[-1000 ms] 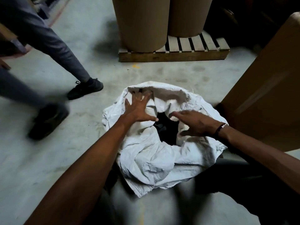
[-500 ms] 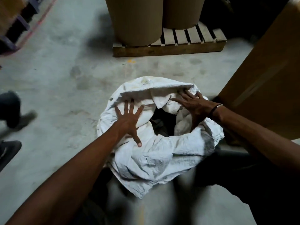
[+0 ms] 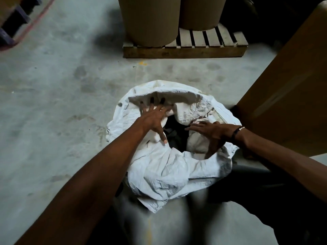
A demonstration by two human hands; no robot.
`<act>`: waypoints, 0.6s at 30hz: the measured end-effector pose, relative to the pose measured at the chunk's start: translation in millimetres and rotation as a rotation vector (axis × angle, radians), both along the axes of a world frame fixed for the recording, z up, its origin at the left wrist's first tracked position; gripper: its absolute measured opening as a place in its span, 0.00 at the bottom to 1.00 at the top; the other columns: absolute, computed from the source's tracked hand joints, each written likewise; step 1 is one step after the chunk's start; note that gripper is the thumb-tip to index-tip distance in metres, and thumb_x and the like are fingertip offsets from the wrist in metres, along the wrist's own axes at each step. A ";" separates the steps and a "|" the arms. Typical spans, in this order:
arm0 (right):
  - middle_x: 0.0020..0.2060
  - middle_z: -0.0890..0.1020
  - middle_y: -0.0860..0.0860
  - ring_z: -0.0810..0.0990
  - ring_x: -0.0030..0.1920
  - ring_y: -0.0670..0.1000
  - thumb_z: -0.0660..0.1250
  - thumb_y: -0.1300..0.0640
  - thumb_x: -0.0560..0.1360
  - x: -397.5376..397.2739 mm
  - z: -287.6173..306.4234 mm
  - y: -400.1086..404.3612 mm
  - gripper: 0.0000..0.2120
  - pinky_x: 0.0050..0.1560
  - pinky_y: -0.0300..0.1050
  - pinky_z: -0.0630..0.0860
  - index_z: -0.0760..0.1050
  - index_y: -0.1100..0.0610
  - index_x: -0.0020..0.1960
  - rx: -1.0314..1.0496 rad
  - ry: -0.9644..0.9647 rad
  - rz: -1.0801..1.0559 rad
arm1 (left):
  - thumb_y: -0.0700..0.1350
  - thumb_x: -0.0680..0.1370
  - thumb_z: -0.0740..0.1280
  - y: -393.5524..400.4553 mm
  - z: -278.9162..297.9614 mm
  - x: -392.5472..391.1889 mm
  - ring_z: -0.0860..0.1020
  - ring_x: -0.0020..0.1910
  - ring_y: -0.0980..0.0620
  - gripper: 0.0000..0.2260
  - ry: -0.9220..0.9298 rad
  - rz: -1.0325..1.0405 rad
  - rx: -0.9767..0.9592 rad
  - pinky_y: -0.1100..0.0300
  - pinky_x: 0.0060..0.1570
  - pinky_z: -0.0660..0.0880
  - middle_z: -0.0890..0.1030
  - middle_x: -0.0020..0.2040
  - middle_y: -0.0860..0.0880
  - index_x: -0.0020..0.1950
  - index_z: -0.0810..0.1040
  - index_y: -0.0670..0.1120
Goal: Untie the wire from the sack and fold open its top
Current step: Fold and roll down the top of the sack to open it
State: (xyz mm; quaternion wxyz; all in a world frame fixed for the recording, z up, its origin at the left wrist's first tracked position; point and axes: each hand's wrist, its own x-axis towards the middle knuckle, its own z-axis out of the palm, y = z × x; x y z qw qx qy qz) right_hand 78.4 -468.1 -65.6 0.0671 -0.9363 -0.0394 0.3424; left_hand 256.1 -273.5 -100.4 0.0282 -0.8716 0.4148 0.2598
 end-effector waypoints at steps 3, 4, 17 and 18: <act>0.84 0.48 0.47 0.48 0.83 0.54 0.82 0.33 0.53 1.2 -4.7 -2.7 0.70 0.77 0.69 0.59 0.42 0.36 0.82 -0.014 0.057 0.033 | 0.74 0.47 0.80 -10.3 -5.1 15.8 0.42 0.85 0.39 0.74 -0.069 0.065 -0.127 0.20 0.71 0.36 0.48 0.86 0.48 0.84 0.43 0.60; 0.84 0.50 0.46 0.51 0.83 0.53 0.80 0.31 0.52 2.1 -3.5 -4.9 0.69 0.77 0.66 0.60 0.42 0.36 0.82 0.028 0.029 0.024 | 0.74 0.46 0.80 -13.9 -7.2 17.6 0.40 0.84 0.39 0.74 -0.071 0.073 -0.152 0.21 0.71 0.34 0.48 0.86 0.48 0.84 0.43 0.60; 0.84 0.46 0.51 0.46 0.83 0.60 0.87 0.39 0.54 10.3 4.4 -9.8 0.72 0.76 0.69 0.58 0.42 0.43 0.84 -0.088 -0.117 -0.113 | 0.72 0.49 0.81 33.8 -36.8 -29.9 0.34 0.83 0.33 0.77 -0.154 -0.052 0.025 0.23 0.72 0.37 0.34 0.84 0.42 0.85 0.37 0.53; 0.84 0.44 0.50 0.45 0.83 0.60 0.87 0.39 0.53 10.2 3.7 -10.6 0.74 0.75 0.73 0.59 0.40 0.43 0.84 -0.136 -0.088 -0.128 | 0.74 0.49 0.79 42.7 -38.3 -26.7 0.34 0.82 0.32 0.78 -0.182 -0.070 0.050 0.23 0.71 0.36 0.33 0.84 0.41 0.85 0.37 0.52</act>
